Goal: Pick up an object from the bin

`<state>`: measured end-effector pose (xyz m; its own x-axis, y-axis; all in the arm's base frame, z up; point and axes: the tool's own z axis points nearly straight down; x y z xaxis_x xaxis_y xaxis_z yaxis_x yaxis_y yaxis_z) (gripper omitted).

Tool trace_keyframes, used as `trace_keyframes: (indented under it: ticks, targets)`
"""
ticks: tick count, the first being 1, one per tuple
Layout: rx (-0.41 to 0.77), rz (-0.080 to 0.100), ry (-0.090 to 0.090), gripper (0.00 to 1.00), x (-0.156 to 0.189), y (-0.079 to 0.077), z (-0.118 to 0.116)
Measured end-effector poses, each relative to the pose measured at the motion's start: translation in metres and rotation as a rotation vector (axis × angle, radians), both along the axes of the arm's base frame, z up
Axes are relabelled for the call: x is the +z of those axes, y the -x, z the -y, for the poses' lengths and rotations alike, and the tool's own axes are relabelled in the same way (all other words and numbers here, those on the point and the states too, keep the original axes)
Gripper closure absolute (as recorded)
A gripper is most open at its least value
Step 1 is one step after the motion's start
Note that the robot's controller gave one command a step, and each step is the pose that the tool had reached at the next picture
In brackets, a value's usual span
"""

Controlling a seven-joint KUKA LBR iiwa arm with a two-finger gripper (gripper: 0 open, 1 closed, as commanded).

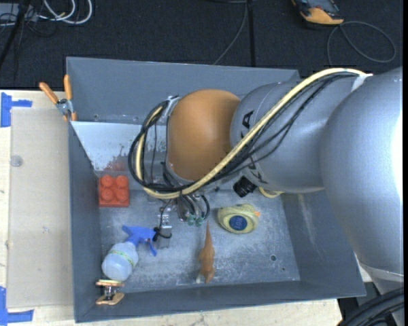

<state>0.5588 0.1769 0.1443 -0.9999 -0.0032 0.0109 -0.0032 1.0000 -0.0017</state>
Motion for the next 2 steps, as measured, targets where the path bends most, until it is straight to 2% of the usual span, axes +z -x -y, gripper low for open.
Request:
trace_keyframes:
  ticks: [1, 2]
  targets:
    - [-0.004, 0.007, -0.001, 0.0, 0.004, -0.002, 0.001]
    - [0.056, 0.014, -0.003, 0.0, -0.008, 0.006, 0.0]
